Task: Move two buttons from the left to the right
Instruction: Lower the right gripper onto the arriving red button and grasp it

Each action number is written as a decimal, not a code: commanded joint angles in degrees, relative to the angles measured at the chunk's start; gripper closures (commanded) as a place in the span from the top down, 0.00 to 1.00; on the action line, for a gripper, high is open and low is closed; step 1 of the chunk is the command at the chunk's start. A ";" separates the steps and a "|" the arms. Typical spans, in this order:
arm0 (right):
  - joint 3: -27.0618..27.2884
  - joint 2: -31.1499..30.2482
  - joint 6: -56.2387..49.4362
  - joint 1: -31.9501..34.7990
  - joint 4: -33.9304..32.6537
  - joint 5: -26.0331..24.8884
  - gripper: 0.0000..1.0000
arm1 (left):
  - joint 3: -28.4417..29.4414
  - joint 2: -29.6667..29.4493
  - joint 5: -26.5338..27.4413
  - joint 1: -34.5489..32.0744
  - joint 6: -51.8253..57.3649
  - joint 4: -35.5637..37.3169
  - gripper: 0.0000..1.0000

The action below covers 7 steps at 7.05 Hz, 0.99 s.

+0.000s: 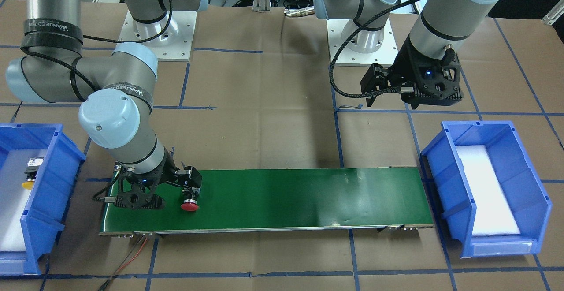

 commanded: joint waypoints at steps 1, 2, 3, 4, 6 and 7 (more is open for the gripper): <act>0.32 1.09 0.14 0.01 -0.01 0.07 0.99 | 0.07 -0.07 0.00 0.00 0.00 0.00 1.00; -0.47 1.80 0.05 0.01 -0.10 0.07 0.99 | 0.07 -0.07 0.00 0.00 0.00 0.00 1.00; -0.56 2.15 -0.38 0.01 -2.19 0.07 0.99 | 0.07 -0.07 0.00 0.00 -0.09 0.00 1.00; -0.30 2.59 -0.47 -0.17 -3.95 -0.01 0.91 | 0.16 -0.16 0.00 0.00 0.00 0.00 1.00; 0.14 3.65 -1.43 -0.52 -3.79 -0.54 0.77 | 0.33 -0.25 0.00 0.00 -0.09 0.00 1.00; 0.14 3.30 -3.35 -1.39 -3.18 -1.24 0.73 | 0.33 -0.25 0.00 0.00 -0.09 0.00 1.00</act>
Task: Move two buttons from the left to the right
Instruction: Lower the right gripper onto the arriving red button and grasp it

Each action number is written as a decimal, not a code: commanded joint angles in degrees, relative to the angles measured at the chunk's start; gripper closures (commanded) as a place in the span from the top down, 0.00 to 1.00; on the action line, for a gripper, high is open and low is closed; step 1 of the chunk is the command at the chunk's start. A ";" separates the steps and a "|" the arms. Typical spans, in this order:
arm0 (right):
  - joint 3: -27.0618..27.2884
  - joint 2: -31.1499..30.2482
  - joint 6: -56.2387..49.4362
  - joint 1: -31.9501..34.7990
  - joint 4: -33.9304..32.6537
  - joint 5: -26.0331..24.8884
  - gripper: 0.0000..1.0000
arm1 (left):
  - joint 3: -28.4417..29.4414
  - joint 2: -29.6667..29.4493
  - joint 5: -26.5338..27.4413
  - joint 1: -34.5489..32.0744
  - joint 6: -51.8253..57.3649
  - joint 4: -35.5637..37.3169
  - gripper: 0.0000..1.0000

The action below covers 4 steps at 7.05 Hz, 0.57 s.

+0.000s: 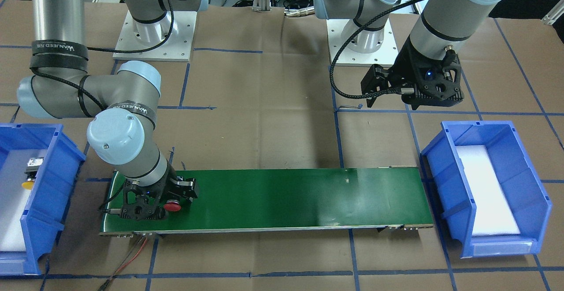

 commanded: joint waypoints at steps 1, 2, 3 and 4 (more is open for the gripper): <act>-0.08 -1.06 -2.11 -2.19 1.83 -0.85 0.49 | 0.05 -0.02 0.00 0.00 -0.01 0.00 1.00; -0.34 -2.72 -2.12 -3.33 6.37 -1.20 0.09 | 0.05 -0.02 0.00 0.00 -0.01 0.00 1.00; -0.43 -4.83 -3.07 -4.65 8.94 -1.21 0.04 | 0.14 -0.02 0.00 0.00 -0.01 0.00 1.00; -0.43 -6.50 -6.74 -6.14 8.97 -1.21 0.03 | 0.14 -0.02 0.00 0.00 -0.01 0.00 1.00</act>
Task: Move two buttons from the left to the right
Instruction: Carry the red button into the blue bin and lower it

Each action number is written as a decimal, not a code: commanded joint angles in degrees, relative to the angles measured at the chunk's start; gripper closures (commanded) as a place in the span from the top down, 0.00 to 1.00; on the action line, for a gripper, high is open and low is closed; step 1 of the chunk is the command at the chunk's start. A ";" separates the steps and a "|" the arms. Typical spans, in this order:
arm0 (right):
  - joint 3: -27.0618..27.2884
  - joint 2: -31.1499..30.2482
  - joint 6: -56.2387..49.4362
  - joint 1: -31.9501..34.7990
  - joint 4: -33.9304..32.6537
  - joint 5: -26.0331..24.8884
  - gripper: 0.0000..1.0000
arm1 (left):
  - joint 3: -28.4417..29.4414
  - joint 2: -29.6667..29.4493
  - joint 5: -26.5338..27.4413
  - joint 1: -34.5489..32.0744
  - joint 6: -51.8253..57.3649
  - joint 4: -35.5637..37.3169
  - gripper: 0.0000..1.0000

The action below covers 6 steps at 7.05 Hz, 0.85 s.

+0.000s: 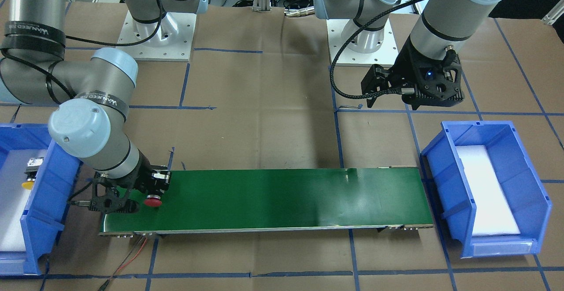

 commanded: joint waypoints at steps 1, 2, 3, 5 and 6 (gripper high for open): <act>-0.15 -2.78 -4.42 -3.39 1.91 -0.14 0.01 | 0.03 -0.09 0.00 0.00 0.00 0.00 1.00; -1.29 -4.09 -7.65 -5.93 2.18 -0.67 0.01 | 0.12 -0.09 0.00 0.00 -0.18 0.00 1.00; -4.08 -5.32 -12.38 -10.39 4.79 -0.67 0.01 | 0.12 -0.09 0.00 0.00 -0.18 0.00 1.00; -12.85 -4.38 -23.63 -18.83 8.84 -0.67 0.01 | 0.12 -0.09 0.00 0.00 -0.18 0.00 1.00; -16.12 -2.45 -26.64 -21.22 9.56 -0.76 0.01 | 0.12 -0.18 0.00 0.00 -0.18 0.00 1.00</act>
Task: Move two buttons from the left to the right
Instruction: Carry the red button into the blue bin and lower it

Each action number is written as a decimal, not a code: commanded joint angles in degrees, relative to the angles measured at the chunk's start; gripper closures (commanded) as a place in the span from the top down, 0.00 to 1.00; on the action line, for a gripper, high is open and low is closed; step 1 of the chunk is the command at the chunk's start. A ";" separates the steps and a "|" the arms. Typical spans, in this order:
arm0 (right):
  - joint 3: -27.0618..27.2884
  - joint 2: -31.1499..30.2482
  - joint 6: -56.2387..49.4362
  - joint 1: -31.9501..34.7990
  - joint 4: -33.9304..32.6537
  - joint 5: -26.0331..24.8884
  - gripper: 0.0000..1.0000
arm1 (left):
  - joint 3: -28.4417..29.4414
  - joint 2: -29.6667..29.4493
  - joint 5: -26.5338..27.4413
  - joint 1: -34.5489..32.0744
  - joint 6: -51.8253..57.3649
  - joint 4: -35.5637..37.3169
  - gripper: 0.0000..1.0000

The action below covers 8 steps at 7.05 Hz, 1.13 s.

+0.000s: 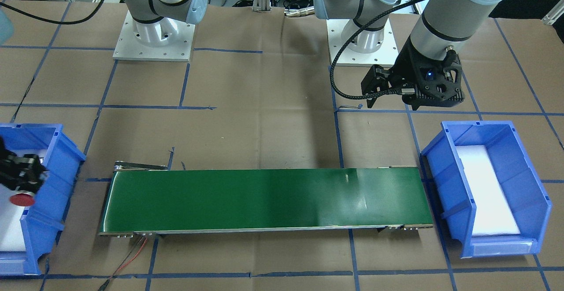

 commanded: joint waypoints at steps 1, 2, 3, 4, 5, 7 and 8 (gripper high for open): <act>-5.87 5.82 -9.47 -5.89 0.71 -0.23 0.01 | 0.00 -0.07 0.00 0.00 0.00 0.00 1.00; -6.58 9.43 -10.56 -9.66 -1.91 0.46 0.01 | 0.00 -0.07 0.00 0.00 0.00 0.00 1.00; -6.06 12.08 -10.40 -10.13 -6.11 0.30 0.01 | 0.09 -0.07 0.00 0.00 0.00 0.00 1.00; -5.62 13.24 -9.52 -10.13 -6.68 0.03 0.01 | 0.09 -0.15 0.00 0.00 0.00 0.00 1.00; -5.09 13.68 -7.43 -9.79 -6.68 -0.05 0.01 | 0.09 -0.07 0.00 0.00 0.00 0.00 1.00; -1.51 13.95 -5.13 -9.26 -6.77 0.03 0.02 | 0.09 -0.07 0.00 0.00 0.00 0.00 1.00; -0.79 14.21 -5.12 -9.26 -6.77 -0.14 0.02 | 0.09 -0.07 0.00 0.00 0.00 0.00 1.00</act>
